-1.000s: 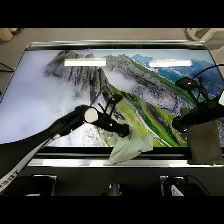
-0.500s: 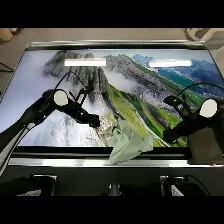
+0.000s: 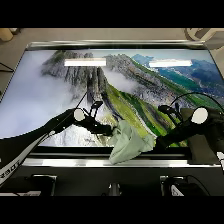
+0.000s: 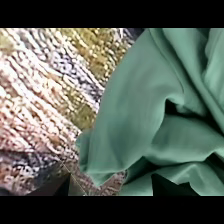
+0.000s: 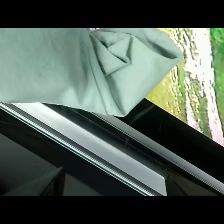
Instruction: Fold the shirts.
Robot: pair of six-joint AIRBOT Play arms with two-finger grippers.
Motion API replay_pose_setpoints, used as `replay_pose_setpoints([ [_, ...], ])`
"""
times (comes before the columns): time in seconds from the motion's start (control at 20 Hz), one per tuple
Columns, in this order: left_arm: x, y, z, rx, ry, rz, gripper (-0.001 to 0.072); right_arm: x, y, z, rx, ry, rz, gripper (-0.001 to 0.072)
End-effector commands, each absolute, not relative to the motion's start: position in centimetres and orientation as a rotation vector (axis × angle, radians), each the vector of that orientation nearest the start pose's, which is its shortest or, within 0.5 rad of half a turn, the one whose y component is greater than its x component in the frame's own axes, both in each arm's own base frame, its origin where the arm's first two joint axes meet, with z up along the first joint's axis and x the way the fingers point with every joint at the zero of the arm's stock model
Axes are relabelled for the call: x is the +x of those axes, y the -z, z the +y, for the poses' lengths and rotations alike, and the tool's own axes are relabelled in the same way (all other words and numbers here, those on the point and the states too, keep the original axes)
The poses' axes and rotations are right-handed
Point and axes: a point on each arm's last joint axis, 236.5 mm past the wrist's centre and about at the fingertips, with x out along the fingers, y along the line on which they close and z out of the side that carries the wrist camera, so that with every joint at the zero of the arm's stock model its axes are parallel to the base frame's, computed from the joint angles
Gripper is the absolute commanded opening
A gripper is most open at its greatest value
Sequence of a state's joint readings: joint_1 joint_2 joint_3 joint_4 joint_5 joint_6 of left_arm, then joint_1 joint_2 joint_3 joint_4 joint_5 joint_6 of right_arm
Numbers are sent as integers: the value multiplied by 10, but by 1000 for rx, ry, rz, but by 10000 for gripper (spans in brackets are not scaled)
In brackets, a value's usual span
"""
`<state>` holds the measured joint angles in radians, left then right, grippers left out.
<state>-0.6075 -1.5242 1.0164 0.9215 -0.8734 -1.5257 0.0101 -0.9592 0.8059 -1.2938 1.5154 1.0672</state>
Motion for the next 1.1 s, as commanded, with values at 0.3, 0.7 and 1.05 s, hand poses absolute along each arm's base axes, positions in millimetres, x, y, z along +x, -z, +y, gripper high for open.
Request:
replay_pose_setpoints([
  [0.3,299,95,-342,-259,618,1339,31,191,47,80,-49,-607,1565,706],
  [0.7,303,63,-345,-274,652,1272,29,206,87,85,53,-537,1606,687],
  [1.05,306,50,-347,-282,663,1238,29,195,99,118,221,-661,1688,187],
])
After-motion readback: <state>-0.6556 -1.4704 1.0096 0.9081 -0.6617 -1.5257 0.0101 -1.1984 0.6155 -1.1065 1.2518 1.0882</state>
